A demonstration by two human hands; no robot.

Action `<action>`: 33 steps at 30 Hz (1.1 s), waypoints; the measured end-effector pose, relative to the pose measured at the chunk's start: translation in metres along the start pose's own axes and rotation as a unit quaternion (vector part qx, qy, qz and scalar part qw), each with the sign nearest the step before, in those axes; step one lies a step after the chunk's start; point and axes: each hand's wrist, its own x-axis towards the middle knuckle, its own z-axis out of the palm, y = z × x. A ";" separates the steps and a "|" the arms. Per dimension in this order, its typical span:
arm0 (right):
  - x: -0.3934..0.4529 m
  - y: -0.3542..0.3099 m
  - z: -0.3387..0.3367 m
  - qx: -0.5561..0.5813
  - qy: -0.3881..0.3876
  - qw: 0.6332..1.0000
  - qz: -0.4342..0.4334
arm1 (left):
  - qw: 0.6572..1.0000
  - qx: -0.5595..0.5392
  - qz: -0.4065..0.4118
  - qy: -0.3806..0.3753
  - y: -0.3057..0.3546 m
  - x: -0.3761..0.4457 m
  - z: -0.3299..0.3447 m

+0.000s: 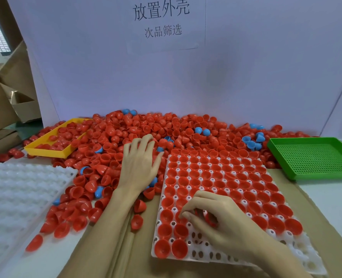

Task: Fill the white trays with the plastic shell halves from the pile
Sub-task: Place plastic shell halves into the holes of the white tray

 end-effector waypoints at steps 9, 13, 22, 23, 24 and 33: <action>0.003 0.013 -0.019 -0.040 0.161 0.986 0.029 | 0.918 -0.389 0.055 -0.059 0.062 -0.006 -0.051; 0.003 0.023 -0.028 0.001 0.247 0.966 0.069 | 0.883 -0.456 0.030 -0.108 0.084 -0.016 -0.056; 0.004 0.027 -0.029 0.005 0.196 0.981 0.013 | 0.843 -0.521 -0.050 -0.124 0.093 -0.022 -0.062; 0.004 0.026 -0.029 0.006 0.203 0.979 0.009 | 0.841 -0.524 -0.050 -0.122 0.092 -0.022 -0.063; 0.005 0.025 -0.029 0.007 0.207 0.978 0.005 | 0.838 -0.530 -0.050 -0.122 0.092 -0.021 -0.063; 0.003 0.022 -0.030 0.047 0.234 0.971 0.026 | 0.805 -0.571 -0.071 -0.146 0.088 -0.019 -0.060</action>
